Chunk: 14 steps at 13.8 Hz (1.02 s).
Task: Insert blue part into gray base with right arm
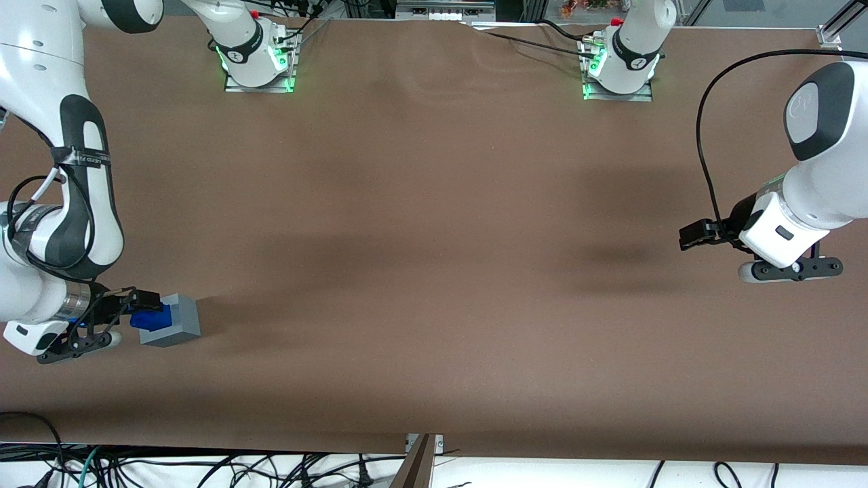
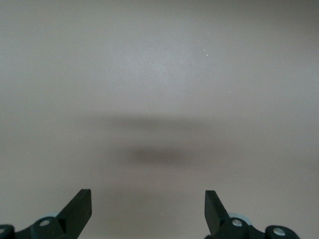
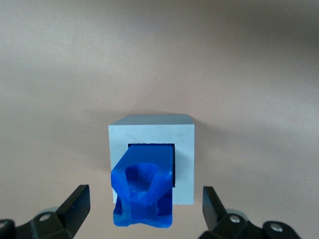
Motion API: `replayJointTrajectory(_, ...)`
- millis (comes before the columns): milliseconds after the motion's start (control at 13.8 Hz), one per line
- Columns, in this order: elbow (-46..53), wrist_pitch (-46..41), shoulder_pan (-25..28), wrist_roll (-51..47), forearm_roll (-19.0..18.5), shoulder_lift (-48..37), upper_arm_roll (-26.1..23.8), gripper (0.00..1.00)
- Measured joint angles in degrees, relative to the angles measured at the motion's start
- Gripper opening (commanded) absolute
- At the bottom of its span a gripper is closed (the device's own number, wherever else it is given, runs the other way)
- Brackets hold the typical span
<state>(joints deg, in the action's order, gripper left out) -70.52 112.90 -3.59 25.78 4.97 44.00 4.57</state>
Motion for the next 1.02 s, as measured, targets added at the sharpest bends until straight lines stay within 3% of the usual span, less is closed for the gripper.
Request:
replayJointTrajectory(435, 4.01, -0.37, 1.48, -1.7, 0.02, -0.34, -0.35, 1.0)
replayJointTrajectory(726, 6.15, -7.17, 5.02, -11.72, 0.02, -5.42, -0.47, 1.0)
replayJointTrajectory(1016, 6.19, -16.37, 6.04, -12.64, 0.0, -13.03, -0.95, 1.0)
